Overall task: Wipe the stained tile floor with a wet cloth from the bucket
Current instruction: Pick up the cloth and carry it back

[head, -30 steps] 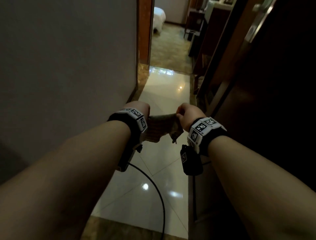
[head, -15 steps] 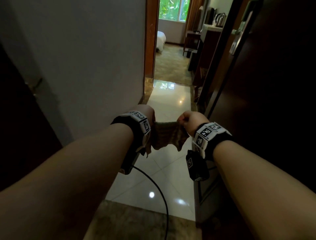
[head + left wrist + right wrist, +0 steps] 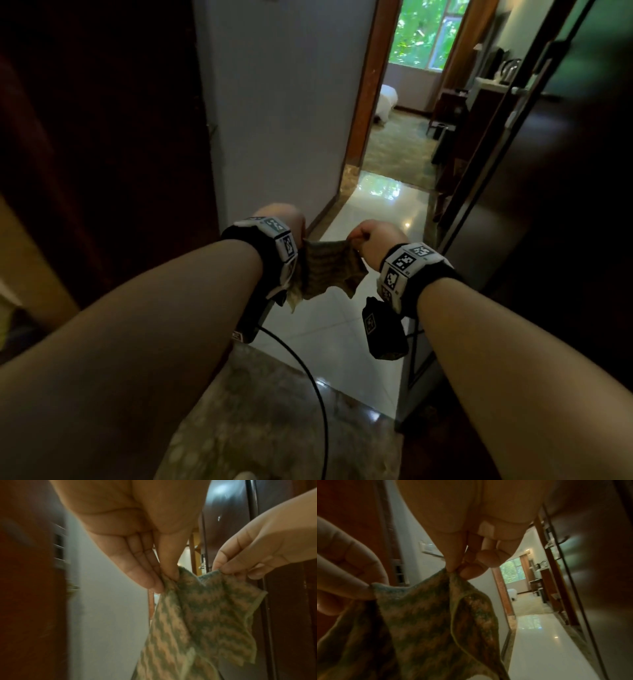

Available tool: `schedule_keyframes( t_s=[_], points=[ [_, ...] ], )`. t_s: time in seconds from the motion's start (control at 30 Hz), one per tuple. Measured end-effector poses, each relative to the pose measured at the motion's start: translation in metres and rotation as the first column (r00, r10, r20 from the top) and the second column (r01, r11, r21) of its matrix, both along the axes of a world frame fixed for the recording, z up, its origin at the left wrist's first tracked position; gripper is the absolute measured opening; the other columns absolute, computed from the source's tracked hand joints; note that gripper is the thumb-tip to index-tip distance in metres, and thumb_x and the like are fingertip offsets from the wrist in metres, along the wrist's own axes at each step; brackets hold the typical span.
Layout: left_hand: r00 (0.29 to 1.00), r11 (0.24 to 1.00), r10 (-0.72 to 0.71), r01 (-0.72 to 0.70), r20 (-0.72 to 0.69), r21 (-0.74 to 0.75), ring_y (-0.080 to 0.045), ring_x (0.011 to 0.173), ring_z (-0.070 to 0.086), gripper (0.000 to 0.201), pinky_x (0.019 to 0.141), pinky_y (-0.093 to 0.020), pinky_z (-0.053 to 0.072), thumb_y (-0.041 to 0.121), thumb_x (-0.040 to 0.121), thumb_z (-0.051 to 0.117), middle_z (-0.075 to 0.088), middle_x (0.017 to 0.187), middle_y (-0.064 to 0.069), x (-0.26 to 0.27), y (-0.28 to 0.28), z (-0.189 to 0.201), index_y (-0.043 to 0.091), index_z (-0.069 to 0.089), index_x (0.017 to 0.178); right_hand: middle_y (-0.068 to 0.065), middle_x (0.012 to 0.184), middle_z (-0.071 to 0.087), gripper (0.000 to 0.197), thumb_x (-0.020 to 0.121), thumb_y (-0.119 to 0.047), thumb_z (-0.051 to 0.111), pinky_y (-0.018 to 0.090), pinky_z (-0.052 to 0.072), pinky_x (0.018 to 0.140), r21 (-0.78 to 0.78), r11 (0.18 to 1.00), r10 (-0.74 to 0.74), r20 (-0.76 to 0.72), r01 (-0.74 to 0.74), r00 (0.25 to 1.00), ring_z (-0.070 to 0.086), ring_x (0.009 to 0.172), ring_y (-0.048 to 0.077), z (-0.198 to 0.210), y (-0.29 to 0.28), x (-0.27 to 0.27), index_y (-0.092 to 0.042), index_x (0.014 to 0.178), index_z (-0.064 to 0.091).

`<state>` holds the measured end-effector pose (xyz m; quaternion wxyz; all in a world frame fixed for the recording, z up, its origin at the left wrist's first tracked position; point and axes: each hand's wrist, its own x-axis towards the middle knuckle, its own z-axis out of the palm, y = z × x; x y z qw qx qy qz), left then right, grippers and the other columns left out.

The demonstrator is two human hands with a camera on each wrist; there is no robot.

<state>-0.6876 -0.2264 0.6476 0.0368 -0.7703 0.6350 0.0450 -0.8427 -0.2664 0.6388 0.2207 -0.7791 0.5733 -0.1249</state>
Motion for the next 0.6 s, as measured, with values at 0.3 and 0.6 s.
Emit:
schedule_keyframes(
  t_s=[0.3, 0.6],
  points=[
    [0.979, 0.981, 0.193, -0.192, -0.059, 0.021, -0.034, 0.118, 0.059, 0.033, 0.099, -0.044, 0.050, 0.020, 0.092, 0.059, 0.062, 0.127, -0.013, 0.081, 0.122, 0.006, 0.011, 0.064, 0.123, 0.009, 0.101, 0.062, 0.027, 0.094, -0.005, 0.048, 0.009, 0.045, 0.068, 0.174, 0.956, 0.227, 0.060, -0.234, 0.972, 0.059, 0.087, 0.021, 0.010, 0.092, 0.083, 0.003, 0.117, 0.060],
    [0.958, 0.957, 0.284, -0.286, 0.031, 0.057, -0.036, 0.110, 0.061, 0.035, 0.093, -0.052, 0.052, 0.024, 0.084, 0.069, 0.066, 0.118, -0.013, 0.220, 0.230, 0.013, 0.011, 0.066, 0.116, 0.010, 0.114, 0.068, 0.023, 0.095, -0.012, 0.048, 0.021, 0.044, 0.076, 0.069, 0.921, 0.384, -0.006, -0.382, 0.923, 0.062, 0.101, 0.024, 0.019, 0.204, 0.227, -0.009, 0.109, 0.066]
  ],
)
